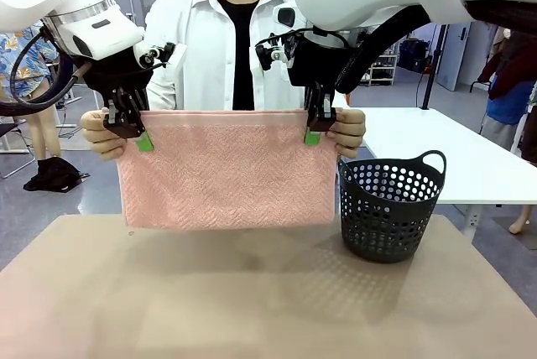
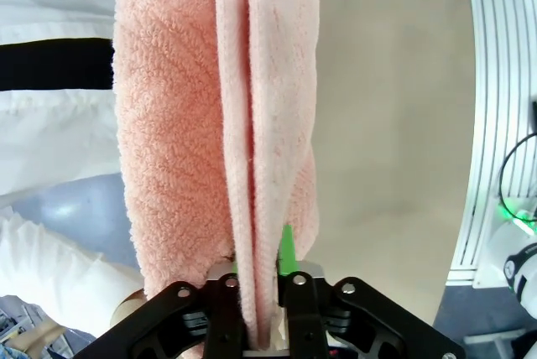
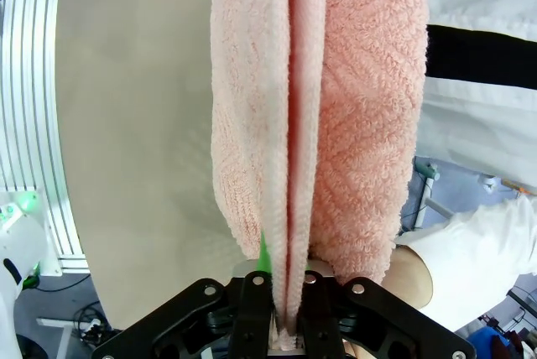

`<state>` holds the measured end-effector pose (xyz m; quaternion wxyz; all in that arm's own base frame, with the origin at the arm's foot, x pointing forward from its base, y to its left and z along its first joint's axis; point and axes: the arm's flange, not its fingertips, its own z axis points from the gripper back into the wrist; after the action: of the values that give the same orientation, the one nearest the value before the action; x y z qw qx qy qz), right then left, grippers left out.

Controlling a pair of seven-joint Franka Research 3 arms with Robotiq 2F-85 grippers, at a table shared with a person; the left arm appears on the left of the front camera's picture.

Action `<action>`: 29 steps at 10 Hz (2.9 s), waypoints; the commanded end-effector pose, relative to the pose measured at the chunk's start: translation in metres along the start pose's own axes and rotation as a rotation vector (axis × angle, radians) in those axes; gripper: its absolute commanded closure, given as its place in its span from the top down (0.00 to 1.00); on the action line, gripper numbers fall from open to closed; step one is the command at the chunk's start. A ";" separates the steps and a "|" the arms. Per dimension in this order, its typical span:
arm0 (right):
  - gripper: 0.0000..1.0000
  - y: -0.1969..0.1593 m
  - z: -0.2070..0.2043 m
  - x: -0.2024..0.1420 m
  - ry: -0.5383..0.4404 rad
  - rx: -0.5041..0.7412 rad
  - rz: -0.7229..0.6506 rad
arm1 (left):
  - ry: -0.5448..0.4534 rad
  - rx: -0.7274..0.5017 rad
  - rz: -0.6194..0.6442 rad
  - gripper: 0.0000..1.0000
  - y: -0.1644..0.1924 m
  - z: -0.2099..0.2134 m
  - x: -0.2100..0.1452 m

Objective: Fold the towel.
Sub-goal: Release the end of the 100 cm Hotel Towel you were holding.

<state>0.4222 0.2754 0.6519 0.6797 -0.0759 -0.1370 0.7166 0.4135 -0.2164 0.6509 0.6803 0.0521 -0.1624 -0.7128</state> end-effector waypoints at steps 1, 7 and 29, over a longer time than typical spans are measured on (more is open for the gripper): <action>0.38 0.000 0.000 -0.003 0.003 -0.008 0.006 | 0.001 0.005 -0.001 0.41 0.001 0.004 -0.002; 1.00 0.008 0.041 -0.002 -0.016 -0.101 0.037 | -0.020 0.124 -0.025 1.00 -0.001 0.049 0.008; 0.91 -0.027 0.027 -0.003 0.007 -0.068 -0.018 | -0.030 0.117 -0.017 1.00 0.036 0.029 -0.005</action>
<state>0.4423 0.2727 0.6823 0.6763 -0.0978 -0.1535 0.7138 0.4443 -0.2182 0.6829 0.6723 0.0903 -0.2105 -0.7040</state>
